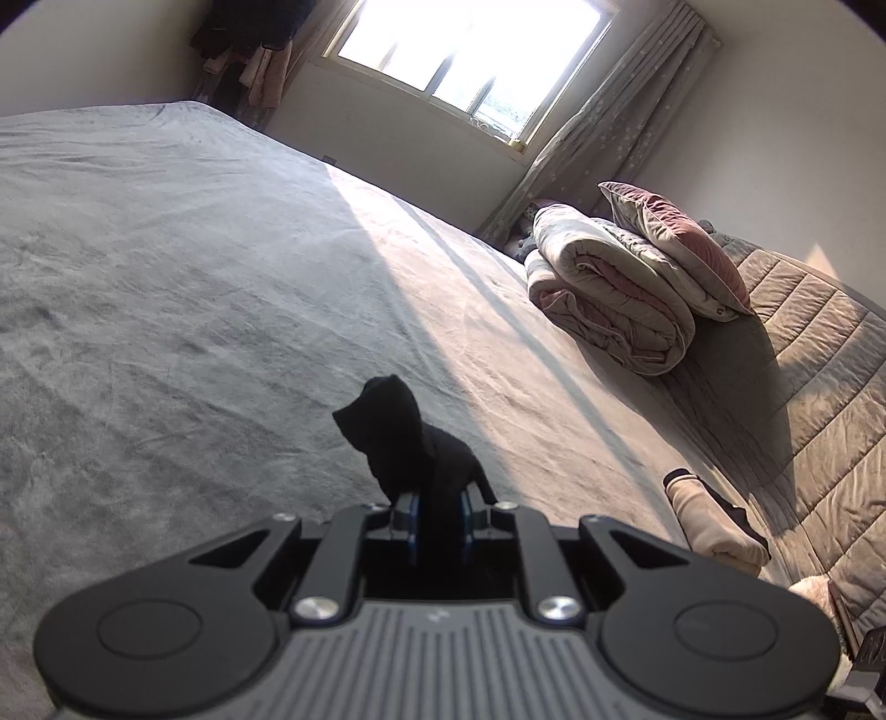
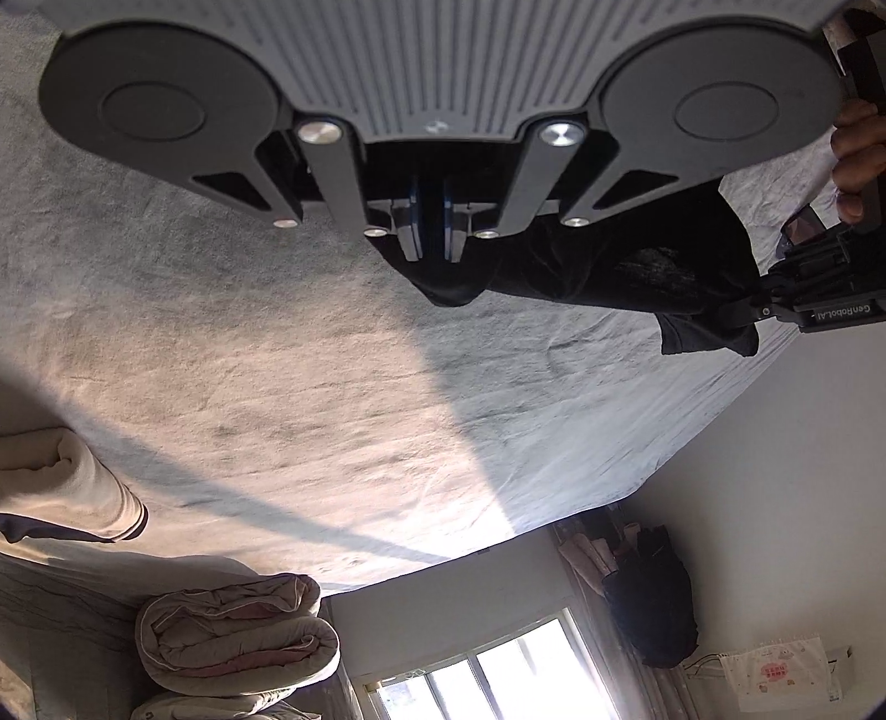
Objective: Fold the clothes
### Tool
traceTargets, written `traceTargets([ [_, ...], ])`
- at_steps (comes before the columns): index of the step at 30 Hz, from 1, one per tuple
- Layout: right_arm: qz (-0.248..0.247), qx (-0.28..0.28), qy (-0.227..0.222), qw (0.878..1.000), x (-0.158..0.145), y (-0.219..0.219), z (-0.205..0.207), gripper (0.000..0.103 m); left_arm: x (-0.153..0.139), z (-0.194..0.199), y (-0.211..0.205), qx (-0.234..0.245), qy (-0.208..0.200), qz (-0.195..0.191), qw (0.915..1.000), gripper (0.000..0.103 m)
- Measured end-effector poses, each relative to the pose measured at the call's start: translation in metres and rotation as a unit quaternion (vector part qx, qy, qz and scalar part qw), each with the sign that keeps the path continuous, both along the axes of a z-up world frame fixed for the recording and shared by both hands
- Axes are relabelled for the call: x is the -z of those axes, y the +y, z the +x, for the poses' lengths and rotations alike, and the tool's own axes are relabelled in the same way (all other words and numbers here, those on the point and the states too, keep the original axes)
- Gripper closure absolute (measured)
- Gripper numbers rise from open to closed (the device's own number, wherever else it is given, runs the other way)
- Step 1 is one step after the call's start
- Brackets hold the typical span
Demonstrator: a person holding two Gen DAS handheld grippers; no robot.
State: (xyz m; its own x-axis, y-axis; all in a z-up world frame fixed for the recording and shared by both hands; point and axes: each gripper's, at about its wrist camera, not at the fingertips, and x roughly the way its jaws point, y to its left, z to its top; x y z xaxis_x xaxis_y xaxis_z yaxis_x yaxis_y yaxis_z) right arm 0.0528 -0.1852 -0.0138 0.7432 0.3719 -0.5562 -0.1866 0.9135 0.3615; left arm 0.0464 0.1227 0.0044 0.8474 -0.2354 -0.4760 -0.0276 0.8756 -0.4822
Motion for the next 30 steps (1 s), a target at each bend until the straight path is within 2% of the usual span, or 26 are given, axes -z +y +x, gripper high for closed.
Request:
traceTargets([
  [4, 0.011, -0.007, 0.005, 1.0, 0.001, 0.001, 0.0, 0.086, 0.003, 0.001, 0.0, 0.009, 0.009, 0.002, 0.9999, 0.086],
  [5, 0.013, -0.008, 0.004, 1.0, 0.001, 0.002, -0.001, 0.078, 0.003, 0.001, 0.001, 0.012, 0.013, 0.003, 0.9998, 0.08],
  [6, 0.014, -0.009, 0.004, 1.0, 0.001, 0.002, -0.001, 0.065, 0.004, 0.002, 0.001, 0.014, 0.018, 0.003, 0.9997, 0.074],
  [7, 0.014, -0.011, 0.003, 1.0, 0.0, 0.003, -0.002, 0.061, 0.005, 0.002, 0.002, 0.013, 0.022, 0.003, 0.9997, 0.062],
  [8, 0.012, -0.014, 0.002, 1.0, 0.0, 0.004, -0.002, 0.061, 0.006, 0.001, 0.003, 0.012, 0.026, 0.006, 0.9996, 0.056],
  [11, 0.003, -0.017, 0.003, 1.0, 0.0, 0.006, -0.002, 0.06, 0.009, 0.001, 0.007, 0.012, 0.038, 0.017, 0.9991, 0.052],
  [20, 0.005, 0.003, 0.039, 0.999, 0.014, 0.002, 0.007, 0.046, 0.016, -0.006, 0.02, 0.015, 0.063, 0.028, 0.9975, 0.047],
  [26, 0.049, 0.0, 0.085, 0.995, 0.031, 0.002, 0.015, 0.047, 0.021, -0.007, 0.025, 0.028, 0.082, 0.022, 0.996, 0.042],
  [29, 0.079, -0.019, 0.099, 0.992, 0.036, 0.007, 0.015, 0.076, 0.024, -0.005, 0.026, 0.04, 0.093, 0.011, 0.9948, 0.042],
  [30, 0.089, -0.022, 0.102, 0.991, 0.037, 0.009, 0.015, 0.078, 0.024, -0.004, 0.026, 0.044, 0.096, 0.008, 0.9944, 0.042],
])
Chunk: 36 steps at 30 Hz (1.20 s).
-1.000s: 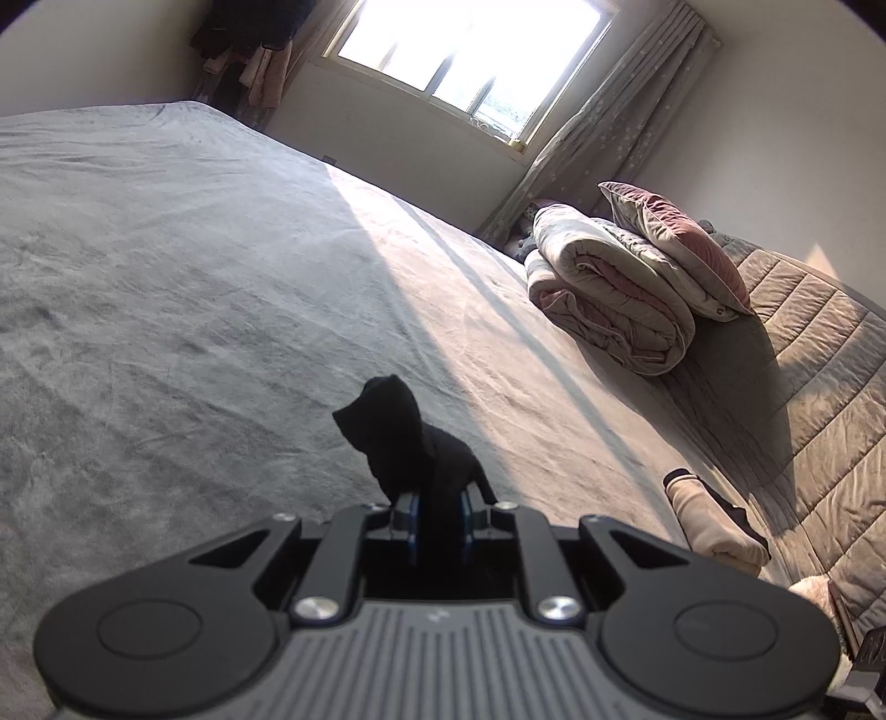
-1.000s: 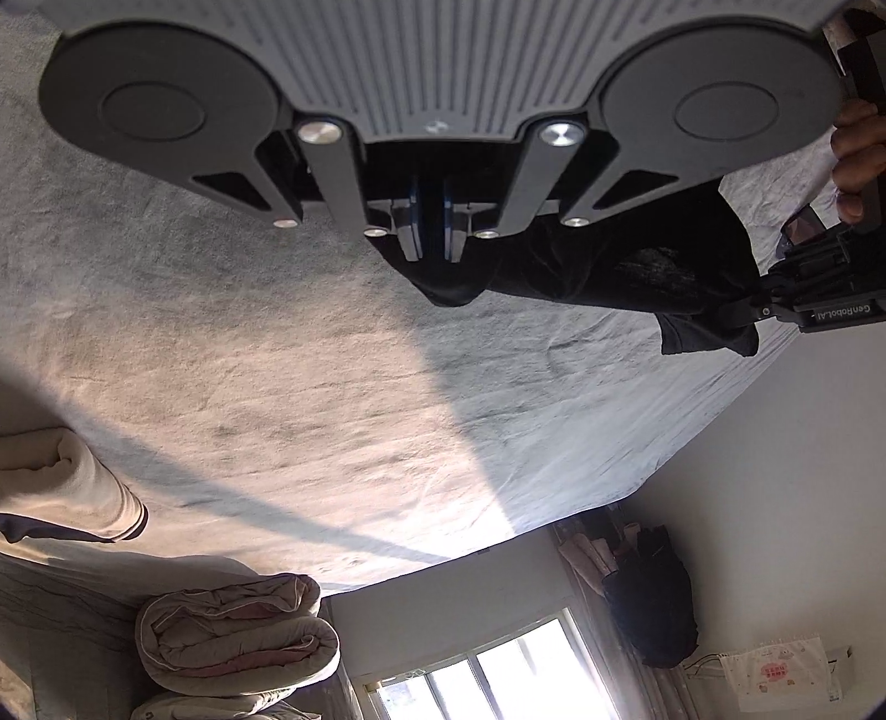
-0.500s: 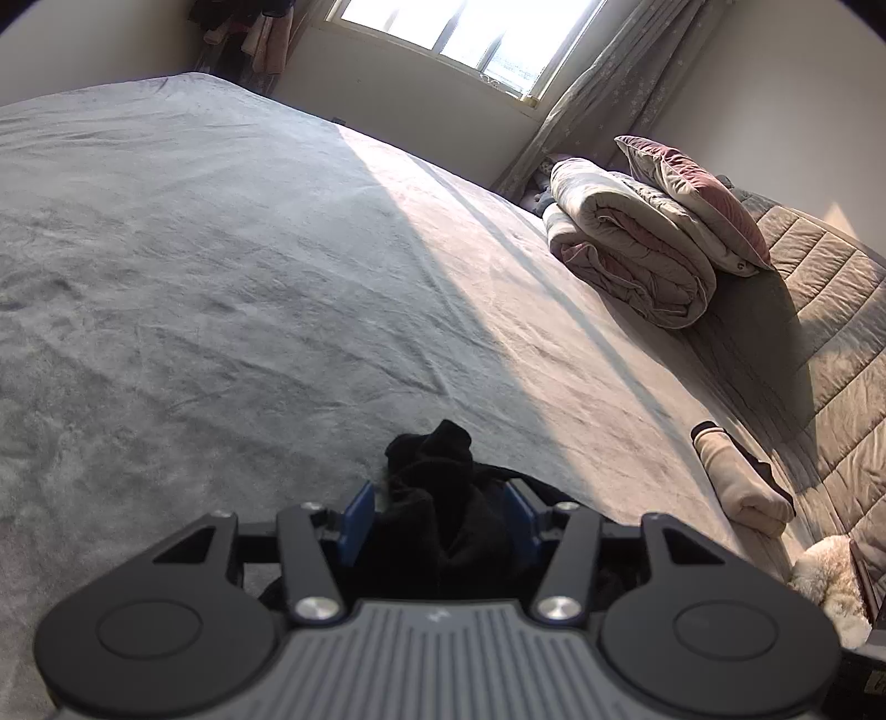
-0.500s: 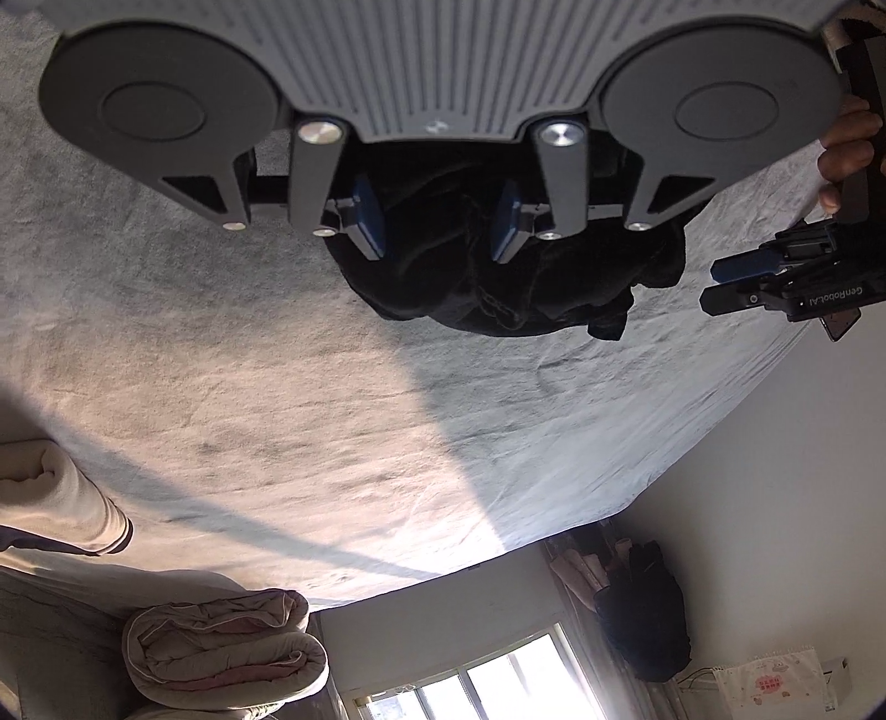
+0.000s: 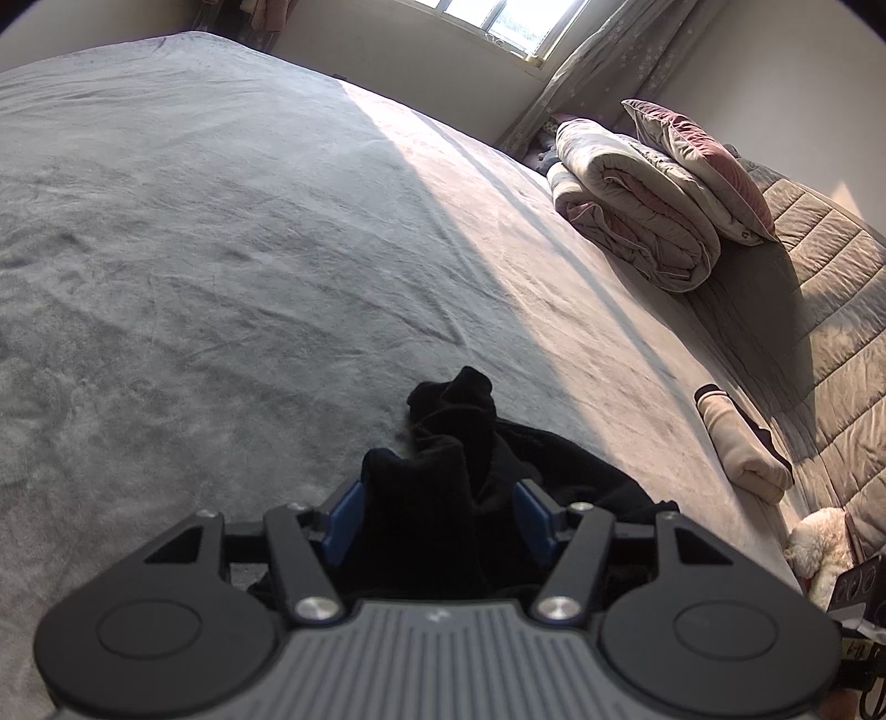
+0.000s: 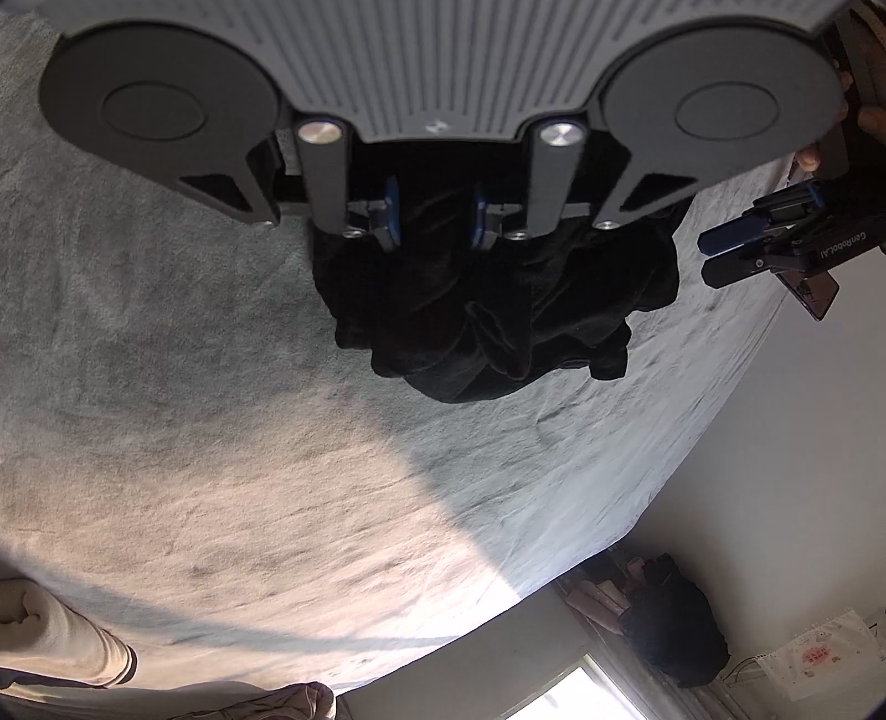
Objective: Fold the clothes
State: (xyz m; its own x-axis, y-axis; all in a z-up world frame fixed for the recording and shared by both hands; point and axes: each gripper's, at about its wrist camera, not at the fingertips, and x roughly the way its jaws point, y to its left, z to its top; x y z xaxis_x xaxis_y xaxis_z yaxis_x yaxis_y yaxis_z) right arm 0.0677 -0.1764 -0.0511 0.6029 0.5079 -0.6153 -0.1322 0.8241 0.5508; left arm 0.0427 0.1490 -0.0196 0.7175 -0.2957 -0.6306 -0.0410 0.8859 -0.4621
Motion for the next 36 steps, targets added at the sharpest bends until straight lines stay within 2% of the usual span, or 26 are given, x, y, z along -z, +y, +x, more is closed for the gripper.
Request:
traceTargets([
  [7, 0.089, -0.013, 0.001, 0.996, -0.023, 0.02, -0.002, 0.083, -0.008, -0.001, 0.012, 0.015, -0.007, -0.021, 0.9996, 0.039],
  [9, 0.12, -0.028, 0.0, 0.992, -0.032, 0.037, 0.001, 0.085, -0.011, -0.004, 0.024, 0.01, -0.011, -0.035, 0.9993, 0.038],
  [12, 0.136, -0.058, -0.002, 0.989, -0.044, 0.072, 0.007, 0.086, -0.013, -0.01, 0.041, -0.004, -0.014, -0.056, 0.9983, 0.038],
  [16, 0.138, -0.095, -0.006, 0.986, -0.051, 0.122, 0.016, 0.087, -0.017, -0.022, 0.07, -0.029, -0.022, -0.073, 0.9967, 0.038],
  [21, 0.143, -0.129, 0.007, 0.981, -0.045, 0.178, 0.025, 0.088, -0.019, -0.042, 0.106, -0.064, -0.034, -0.08, 0.9942, 0.037],
  [26, 0.129, -0.16, 0.032, 0.978, -0.033, 0.225, 0.028, 0.088, -0.016, -0.062, 0.134, -0.092, -0.034, -0.064, 0.9932, 0.036],
  [31, 0.124, -0.172, 0.049, 0.976, -0.021, 0.246, 0.026, 0.086, -0.009, -0.07, 0.15, -0.105, -0.024, -0.064, 0.9921, 0.034],
  [36, 0.144, -0.171, 0.059, 0.973, -0.02, 0.243, 0.02, 0.082, -0.002, -0.069, 0.154, -0.105, -0.01, -0.063, 0.9925, 0.034],
])
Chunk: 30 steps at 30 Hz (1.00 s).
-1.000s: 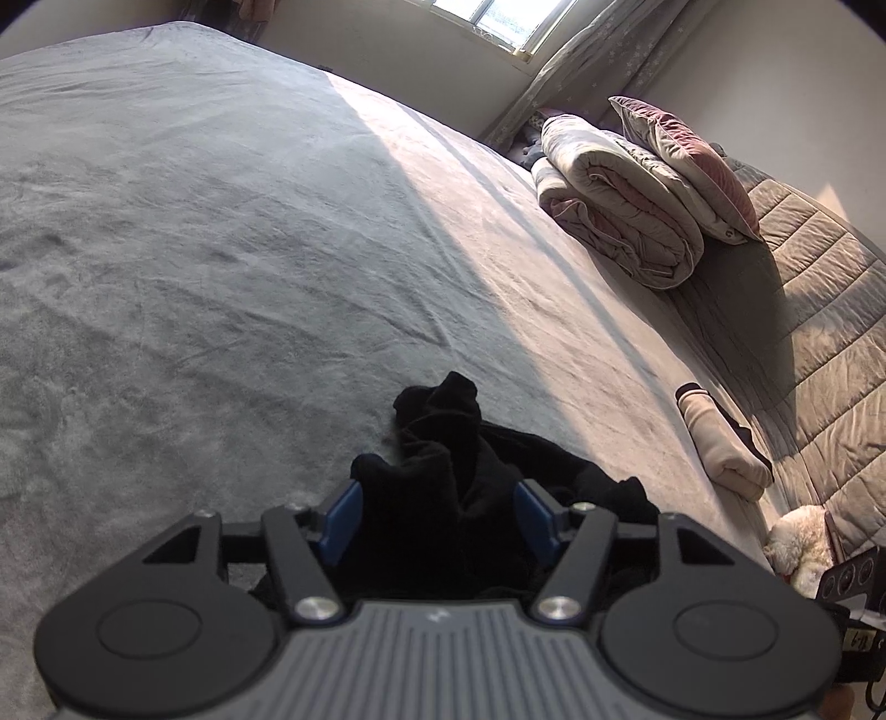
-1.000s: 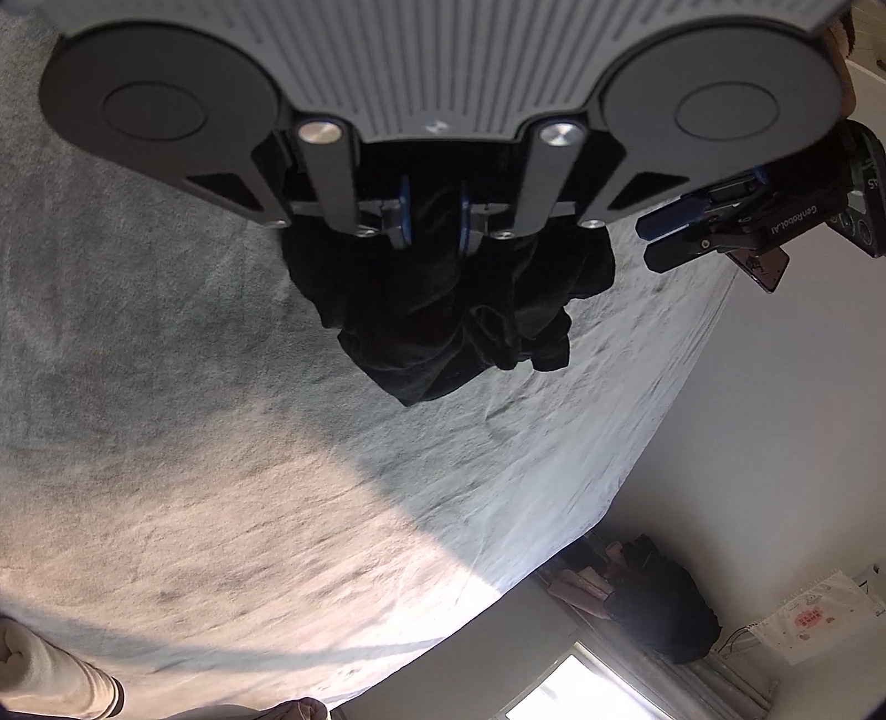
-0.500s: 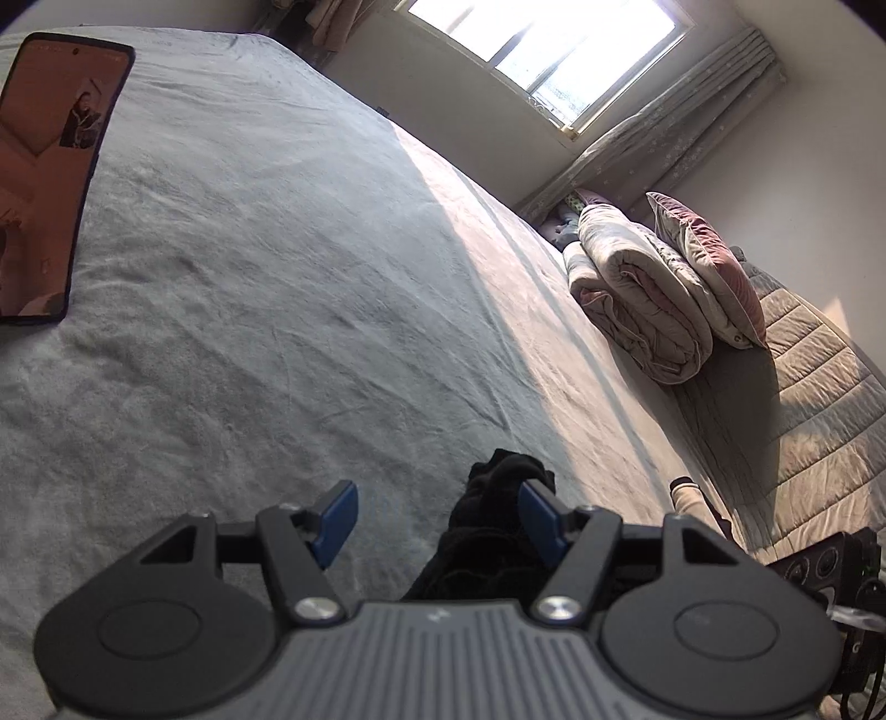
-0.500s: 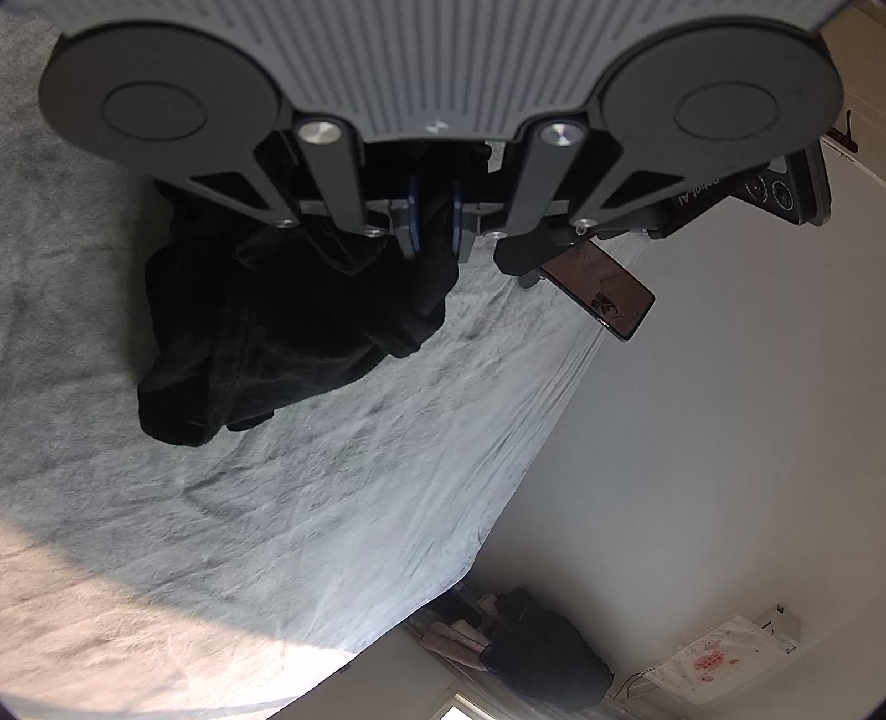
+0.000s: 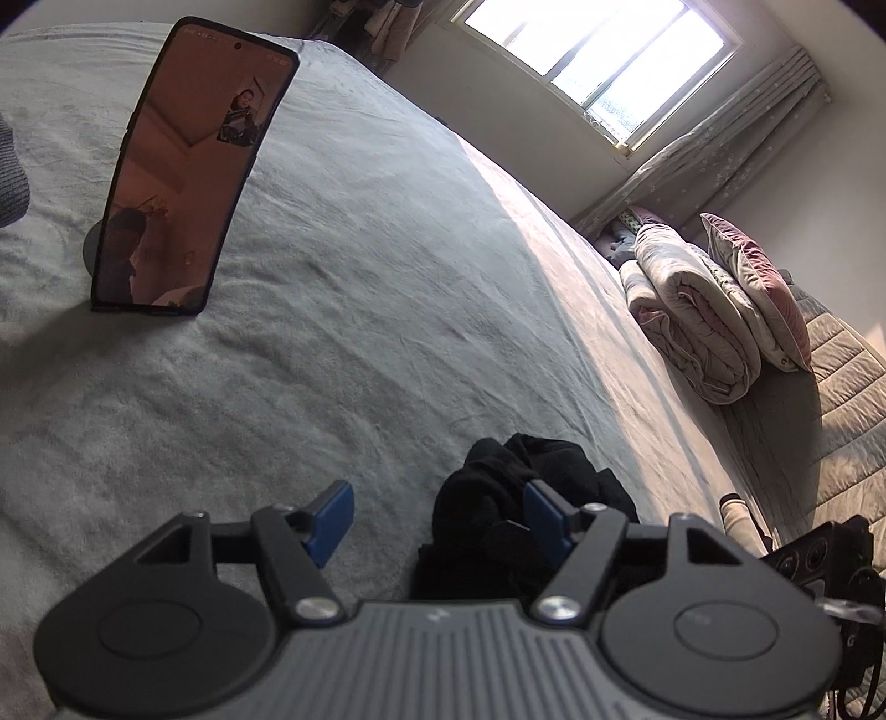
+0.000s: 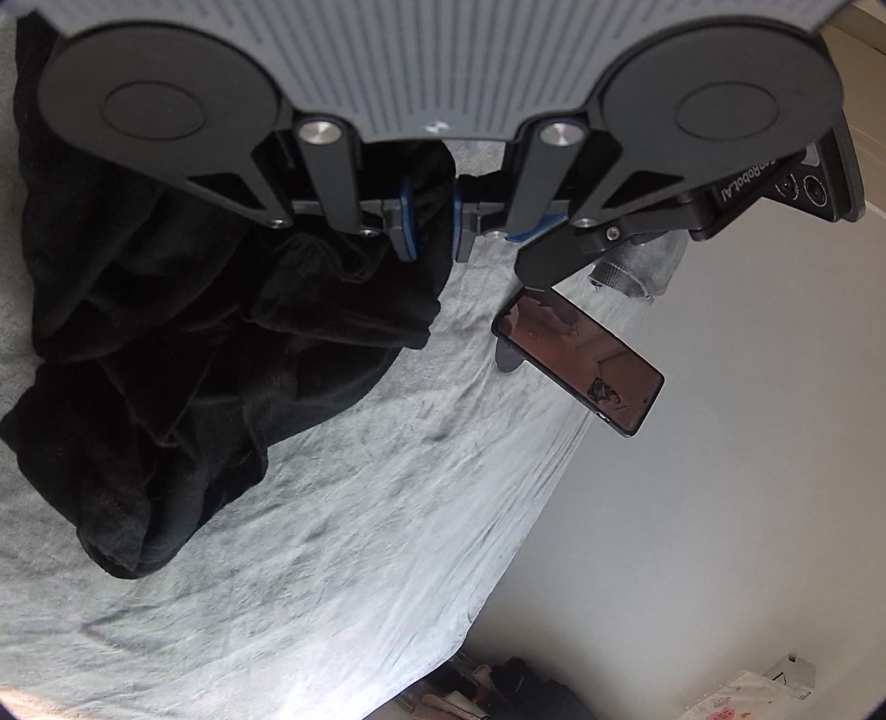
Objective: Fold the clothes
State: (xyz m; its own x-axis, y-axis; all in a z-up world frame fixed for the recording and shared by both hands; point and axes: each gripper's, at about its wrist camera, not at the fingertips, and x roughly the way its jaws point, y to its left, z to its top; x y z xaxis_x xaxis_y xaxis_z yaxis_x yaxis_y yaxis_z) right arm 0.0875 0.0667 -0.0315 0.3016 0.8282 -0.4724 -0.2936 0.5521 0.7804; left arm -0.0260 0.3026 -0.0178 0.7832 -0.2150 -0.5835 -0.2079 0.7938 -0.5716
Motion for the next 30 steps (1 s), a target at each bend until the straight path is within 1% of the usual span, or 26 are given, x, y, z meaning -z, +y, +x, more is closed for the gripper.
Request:
traceTargets([
  [1, 0.006, 0.001, 0.001, 1.0, -0.002, -0.004, -0.003, 0.081, 0.0, 0.001, -0.001, 0.002, 0.001, 0.001, 1.0, 0.034],
  [3, 0.012, 0.008, -0.002, 1.0, -0.006, -0.014, -0.008, 0.07, 0.0, 0.004, -0.004, 0.003, 0.001, 0.001, 1.0, 0.031],
  [5, 0.015, 0.017, -0.01, 1.0, -0.013, -0.027, -0.01, 0.064, 0.001, 0.007, -0.01, 0.009, 0.005, 0.006, 0.9999, 0.031],
  [7, 0.016, 0.028, -0.02, 0.999, -0.019, -0.041, -0.012, 0.063, 0.002, 0.011, -0.015, 0.016, 0.009, 0.012, 0.9998, 0.031],
  [12, -0.013, 0.079, -0.046, 0.996, -0.026, -0.082, -0.009, 0.063, 0.007, 0.021, -0.03, 0.029, 0.023, 0.029, 0.9989, 0.031],
  [15, -0.027, 0.112, -0.036, 0.993, -0.015, -0.102, -0.005, 0.063, 0.012, 0.028, -0.041, 0.041, 0.036, 0.04, 0.9977, 0.031],
  [18, -0.044, 0.127, -0.017, 0.991, 0.0, -0.111, -0.002, 0.063, 0.019, 0.036, -0.054, 0.046, 0.061, 0.064, 0.995, 0.033],
  [19, -0.051, 0.127, -0.012, 0.991, 0.005, -0.109, -0.001, 0.063, 0.022, 0.037, -0.056, 0.044, 0.068, 0.066, 0.9945, 0.036],
  [21, -0.066, 0.118, -0.005, 0.991, 0.014, -0.101, 0.0, 0.063, 0.026, 0.04, -0.059, 0.043, 0.079, 0.059, 0.9942, 0.058],
  [22, -0.073, 0.112, -0.001, 0.991, 0.019, -0.096, 0.0, 0.063, 0.027, 0.041, -0.059, 0.043, 0.082, 0.053, 0.9943, 0.063],
  [23, -0.076, 0.105, 0.003, 0.992, 0.023, -0.091, 0.0, 0.066, 0.027, 0.042, -0.06, 0.042, 0.084, 0.049, 0.9944, 0.069],
  [24, -0.078, 0.101, 0.007, 0.992, 0.027, -0.088, 0.0, 0.079, 0.026, 0.042, -0.061, 0.041, 0.082, 0.052, 0.9944, 0.075],
  [27, -0.075, 0.108, 0.014, 0.991, 0.032, -0.086, -0.002, 0.089, 0.019, 0.041, -0.068, 0.042, 0.071, 0.058, 0.9949, 0.081],
  [30, -0.074, 0.126, 0.007, 0.989, 0.026, -0.097, -0.005, 0.091, 0.012, 0.042, -0.074, 0.05, 0.052, 0.044, 0.9964, 0.083],
])
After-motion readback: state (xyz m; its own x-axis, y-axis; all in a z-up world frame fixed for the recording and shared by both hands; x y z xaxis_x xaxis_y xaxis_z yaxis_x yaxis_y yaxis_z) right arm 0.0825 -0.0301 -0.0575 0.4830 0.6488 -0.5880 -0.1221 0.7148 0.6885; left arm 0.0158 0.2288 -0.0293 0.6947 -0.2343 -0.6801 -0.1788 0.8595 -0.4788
